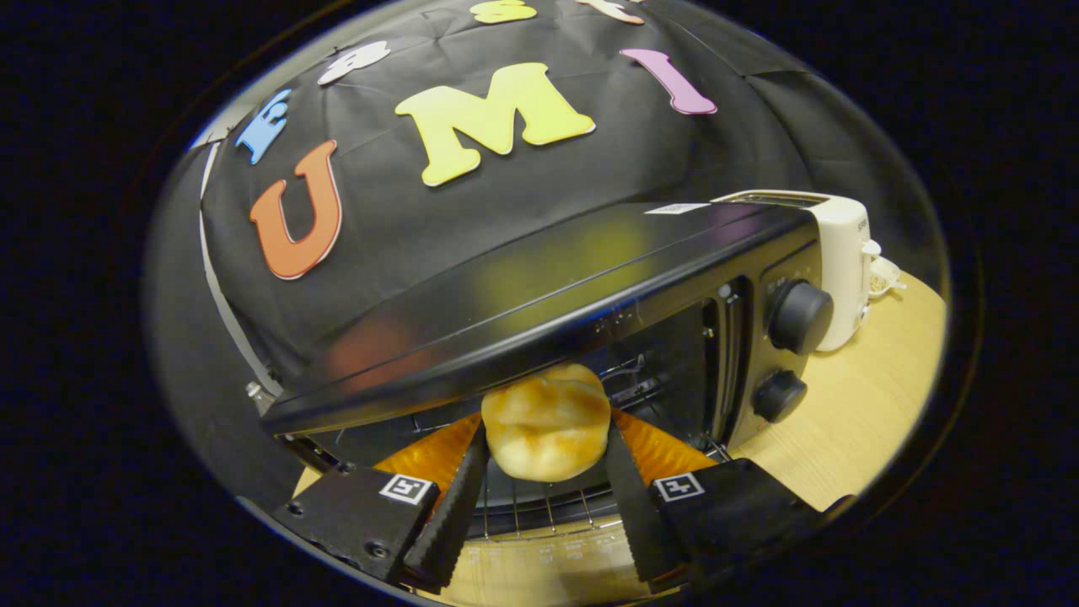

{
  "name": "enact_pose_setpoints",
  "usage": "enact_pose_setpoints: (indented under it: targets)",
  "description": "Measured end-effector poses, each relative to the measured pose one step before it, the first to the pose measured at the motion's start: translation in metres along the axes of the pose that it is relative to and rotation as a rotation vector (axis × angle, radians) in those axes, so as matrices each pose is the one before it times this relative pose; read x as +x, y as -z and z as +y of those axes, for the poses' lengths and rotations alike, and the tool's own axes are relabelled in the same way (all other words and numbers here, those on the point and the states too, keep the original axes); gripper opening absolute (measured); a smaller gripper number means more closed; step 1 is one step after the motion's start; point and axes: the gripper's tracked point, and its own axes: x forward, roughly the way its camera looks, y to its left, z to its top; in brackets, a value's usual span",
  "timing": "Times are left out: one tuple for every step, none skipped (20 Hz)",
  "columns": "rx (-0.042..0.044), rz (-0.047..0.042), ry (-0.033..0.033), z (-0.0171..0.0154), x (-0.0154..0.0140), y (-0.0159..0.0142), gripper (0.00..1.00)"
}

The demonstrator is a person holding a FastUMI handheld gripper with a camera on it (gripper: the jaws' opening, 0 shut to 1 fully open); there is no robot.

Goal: Open the toaster oven, put the food inside, and close the toaster oven door.

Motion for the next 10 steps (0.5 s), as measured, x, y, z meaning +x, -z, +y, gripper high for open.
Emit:
enact_pose_setpoints:
  targets:
    - [-0.00971, 0.00306, 0.00258, 0.00124, 0.00440, 0.00241, 0.81]
    - [-0.00375, 0.00472, -0.00263, 0.00245, 0.00377, 0.00104, 0.81]
    - [0.00009, 0.00550, -0.00779, 0.00429, 0.00359, 0.00102, 0.81]
    - [0.00600, -0.00240, -0.00977, 0.00396, 0.00334, -0.00116, 0.81]
    - [0.00490, -0.00542, -0.00567, 0.00355, 0.00335, -0.00142, 0.81]
    - [0.00120, -0.00411, 0.00691, 0.00048, 0.00276, -0.00160, 0.81]
    - [-0.00611, -0.01120, 0.00402, 0.00031, 0.00157, -0.00234, 0.82]
    - [-0.01396, 0.00278, 0.01161, -0.00068, 0.00120, 0.00047, 0.84]
    - [-0.02427, 0.00455, 0.01878, -0.00366, -0.00075, 0.00084, 0.86]
    - [-0.01478, 0.00737, 0.01373, -0.00262, -0.00209, 0.00164, 0.89]
